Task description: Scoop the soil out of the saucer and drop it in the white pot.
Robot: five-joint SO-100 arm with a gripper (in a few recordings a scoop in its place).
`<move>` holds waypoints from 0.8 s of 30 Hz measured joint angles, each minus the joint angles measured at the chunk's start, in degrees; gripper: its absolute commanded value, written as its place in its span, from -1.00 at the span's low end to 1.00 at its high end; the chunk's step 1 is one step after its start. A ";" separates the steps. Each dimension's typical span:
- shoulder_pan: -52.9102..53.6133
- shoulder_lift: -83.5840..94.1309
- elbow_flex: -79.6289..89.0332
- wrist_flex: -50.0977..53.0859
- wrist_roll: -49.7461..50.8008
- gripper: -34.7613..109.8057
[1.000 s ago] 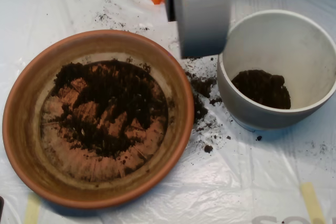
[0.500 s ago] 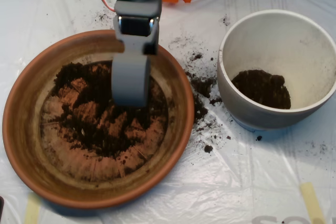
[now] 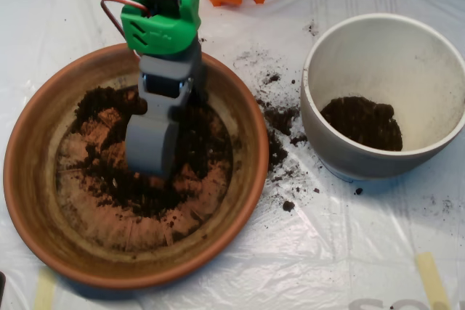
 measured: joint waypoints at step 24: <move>-1.49 -29.62 -32.17 19.07 -4.31 0.26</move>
